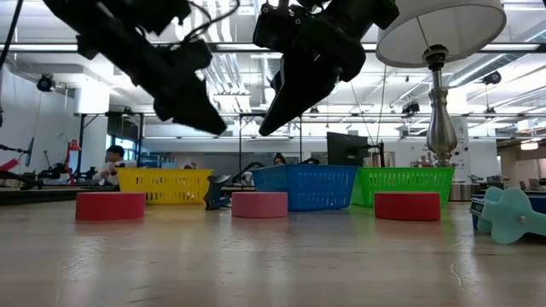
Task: Pick and place Stapler, Stapler remover, tape
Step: Put the blue staple remover into the blue basket
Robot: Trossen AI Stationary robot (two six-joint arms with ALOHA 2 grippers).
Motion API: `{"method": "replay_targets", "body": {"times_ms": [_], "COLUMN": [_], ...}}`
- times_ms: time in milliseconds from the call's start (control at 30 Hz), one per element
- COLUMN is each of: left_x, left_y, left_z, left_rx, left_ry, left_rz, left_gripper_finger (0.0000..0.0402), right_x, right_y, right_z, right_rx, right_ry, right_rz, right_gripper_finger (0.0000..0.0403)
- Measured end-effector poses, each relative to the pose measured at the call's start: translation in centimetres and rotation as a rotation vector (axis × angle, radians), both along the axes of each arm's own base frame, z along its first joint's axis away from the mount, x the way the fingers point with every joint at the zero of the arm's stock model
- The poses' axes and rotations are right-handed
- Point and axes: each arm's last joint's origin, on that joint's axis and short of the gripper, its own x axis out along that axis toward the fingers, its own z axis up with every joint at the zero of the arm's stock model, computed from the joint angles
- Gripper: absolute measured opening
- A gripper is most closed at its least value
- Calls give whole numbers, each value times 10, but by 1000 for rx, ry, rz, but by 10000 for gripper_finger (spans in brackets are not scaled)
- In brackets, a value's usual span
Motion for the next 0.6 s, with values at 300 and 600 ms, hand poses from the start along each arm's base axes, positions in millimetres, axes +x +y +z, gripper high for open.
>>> {"method": "replay_targets", "body": {"times_ms": [300, 600], "left_x": [-3, -7], "left_y": [-50, -68], "left_z": [1, 1], "left_rx": [-38, -34], "left_ry": [-62, -94], "left_rz": [-101, -47], "left_gripper_finger": [176, 176], "right_x": [0, -1], "right_y": [0, 0], "right_z": [-1, -1], "right_rx": [0, -2], "right_ry": [4, 4], "right_rz": [-1, 1], "right_gripper_finger": [119, 108]}}
